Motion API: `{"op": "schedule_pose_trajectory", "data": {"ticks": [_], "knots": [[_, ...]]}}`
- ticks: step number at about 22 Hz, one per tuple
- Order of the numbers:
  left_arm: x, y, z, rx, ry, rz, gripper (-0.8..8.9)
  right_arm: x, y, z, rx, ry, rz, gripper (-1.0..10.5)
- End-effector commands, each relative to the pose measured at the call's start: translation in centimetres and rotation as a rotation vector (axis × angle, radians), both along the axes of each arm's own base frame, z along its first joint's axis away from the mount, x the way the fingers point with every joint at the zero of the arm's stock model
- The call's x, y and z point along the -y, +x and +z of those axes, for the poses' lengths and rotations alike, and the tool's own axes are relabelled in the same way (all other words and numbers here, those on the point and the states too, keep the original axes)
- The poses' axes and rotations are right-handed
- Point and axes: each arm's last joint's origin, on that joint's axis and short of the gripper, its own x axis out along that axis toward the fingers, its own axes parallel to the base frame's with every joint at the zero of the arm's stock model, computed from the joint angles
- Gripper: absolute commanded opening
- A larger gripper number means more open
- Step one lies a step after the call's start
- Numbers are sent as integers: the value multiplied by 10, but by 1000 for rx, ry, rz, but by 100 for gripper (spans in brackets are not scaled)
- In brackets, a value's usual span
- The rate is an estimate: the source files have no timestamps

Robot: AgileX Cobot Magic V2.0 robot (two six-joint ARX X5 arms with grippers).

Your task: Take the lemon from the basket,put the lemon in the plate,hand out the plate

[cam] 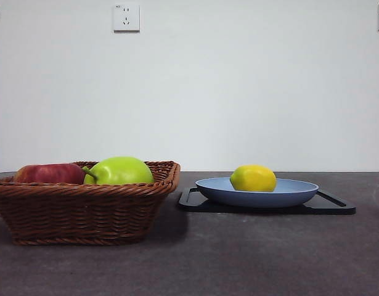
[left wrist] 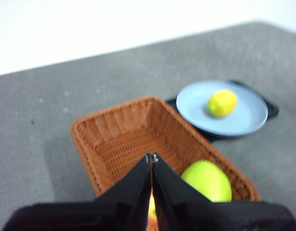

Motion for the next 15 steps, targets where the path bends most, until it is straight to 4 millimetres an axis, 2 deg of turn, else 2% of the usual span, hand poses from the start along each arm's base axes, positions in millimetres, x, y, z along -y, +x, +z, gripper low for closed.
{"op": "schedule_pose_trajectory", "data": {"ticks": [1,12,15], "knots": [[1,2,4,1,-42,9,8,-1,0,3,-1,47,-3,6],[1,2,2,1,-42,6,8,-1,0,3,-3,46,-3,6],[-9,-16,3,28,-28,14,8,-1,0,3,-3,46,-3,6]]}}
